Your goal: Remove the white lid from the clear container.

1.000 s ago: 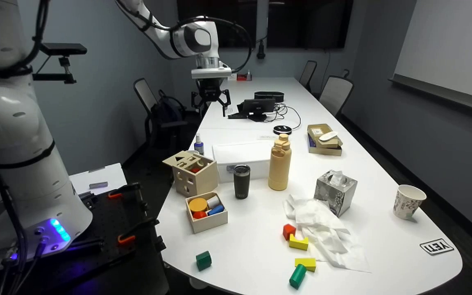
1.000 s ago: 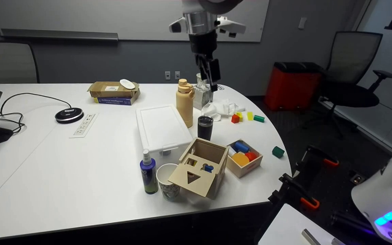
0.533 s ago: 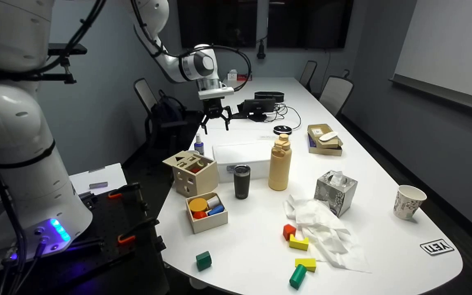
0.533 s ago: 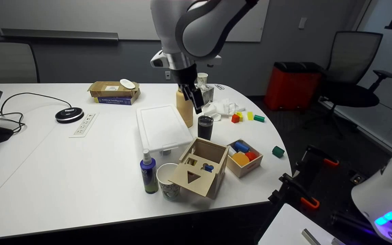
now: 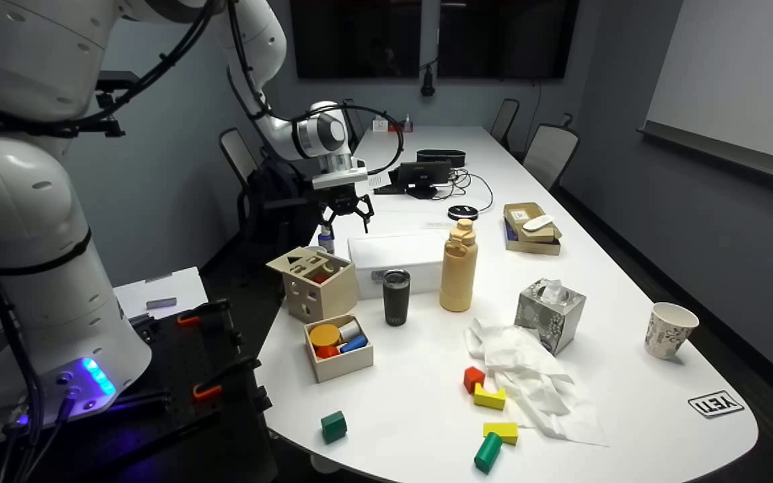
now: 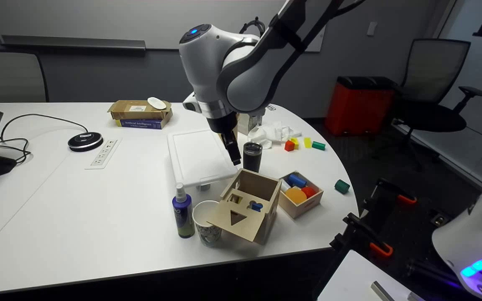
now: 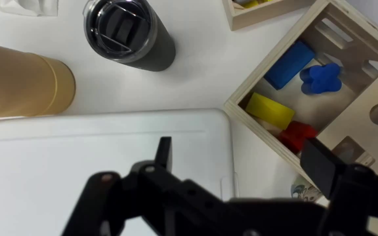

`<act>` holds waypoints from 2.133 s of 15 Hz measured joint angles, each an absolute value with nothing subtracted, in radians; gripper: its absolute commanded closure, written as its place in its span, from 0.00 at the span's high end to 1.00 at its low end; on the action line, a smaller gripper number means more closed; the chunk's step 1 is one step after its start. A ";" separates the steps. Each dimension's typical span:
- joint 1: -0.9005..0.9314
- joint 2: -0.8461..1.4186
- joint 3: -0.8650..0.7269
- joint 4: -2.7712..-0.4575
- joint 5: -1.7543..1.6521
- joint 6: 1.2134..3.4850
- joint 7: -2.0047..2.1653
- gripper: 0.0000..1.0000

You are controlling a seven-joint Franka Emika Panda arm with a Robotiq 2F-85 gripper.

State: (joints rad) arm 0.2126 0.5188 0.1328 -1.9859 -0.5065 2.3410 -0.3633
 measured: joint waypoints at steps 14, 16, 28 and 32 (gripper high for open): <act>0.312 0.758 0.050 -1.806 -0.692 2.439 -0.149 1.00; 0.322 0.769 0.055 -1.797 -0.692 2.439 -0.147 1.00; 0.357 0.795 0.014 -1.747 -0.842 2.456 -0.018 1.00; 0.357 0.797 0.014 -1.747 -0.851 2.456 -0.009 1.00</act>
